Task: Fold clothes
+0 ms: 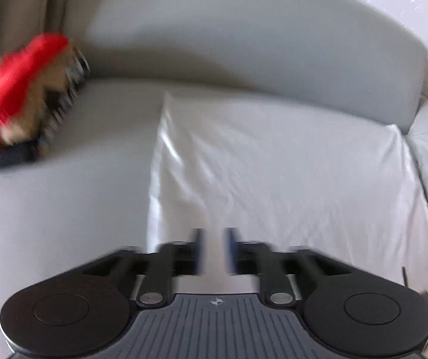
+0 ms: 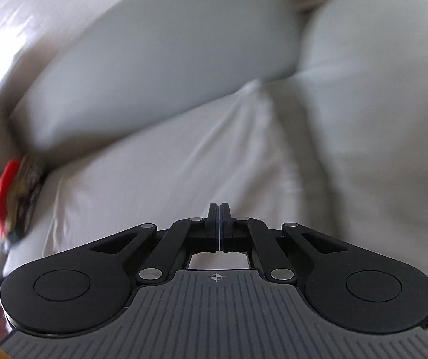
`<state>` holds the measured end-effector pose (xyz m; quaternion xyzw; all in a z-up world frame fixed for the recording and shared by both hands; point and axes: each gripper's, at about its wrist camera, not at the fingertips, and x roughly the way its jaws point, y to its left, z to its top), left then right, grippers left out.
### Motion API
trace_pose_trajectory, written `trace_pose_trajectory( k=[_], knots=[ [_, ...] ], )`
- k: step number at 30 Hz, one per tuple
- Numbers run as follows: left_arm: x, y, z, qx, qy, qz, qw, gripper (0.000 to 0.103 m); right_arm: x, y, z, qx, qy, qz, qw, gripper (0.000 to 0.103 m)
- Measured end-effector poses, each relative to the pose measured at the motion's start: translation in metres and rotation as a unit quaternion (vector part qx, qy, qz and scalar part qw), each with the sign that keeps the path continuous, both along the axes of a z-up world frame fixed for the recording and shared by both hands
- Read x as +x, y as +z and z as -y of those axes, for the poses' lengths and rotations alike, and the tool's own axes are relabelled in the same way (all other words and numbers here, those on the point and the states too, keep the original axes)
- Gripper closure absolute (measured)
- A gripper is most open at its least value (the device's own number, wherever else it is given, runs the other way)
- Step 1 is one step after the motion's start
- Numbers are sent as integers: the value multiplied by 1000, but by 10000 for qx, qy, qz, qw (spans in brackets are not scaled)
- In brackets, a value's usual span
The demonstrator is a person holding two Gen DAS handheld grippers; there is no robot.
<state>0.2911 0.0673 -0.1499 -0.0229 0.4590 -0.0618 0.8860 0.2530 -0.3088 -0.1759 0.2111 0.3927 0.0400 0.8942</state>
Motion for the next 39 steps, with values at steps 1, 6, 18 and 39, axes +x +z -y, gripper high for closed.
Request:
trace_pose_trajectory(
  k=[1, 6, 18, 39],
  knots=[
    [0, -8, 2, 134, 67, 25, 9999, 101, 1, -8, -12, 12, 145, 62, 9999, 100],
    [-3, -32, 10, 1333, 539, 162, 9895, 100, 3, -35, 2, -782, -408, -255, 9958, 103],
    [-38, -8, -8, 1517, 450, 135, 9873, 92, -40, 2, 4, -627, -355, 21, 9974, 91],
    [-111, 15, 19, 840, -127, -196, 9962, 85, -101, -3, -36, -960, -67, -474, 9942, 90]
  ],
)
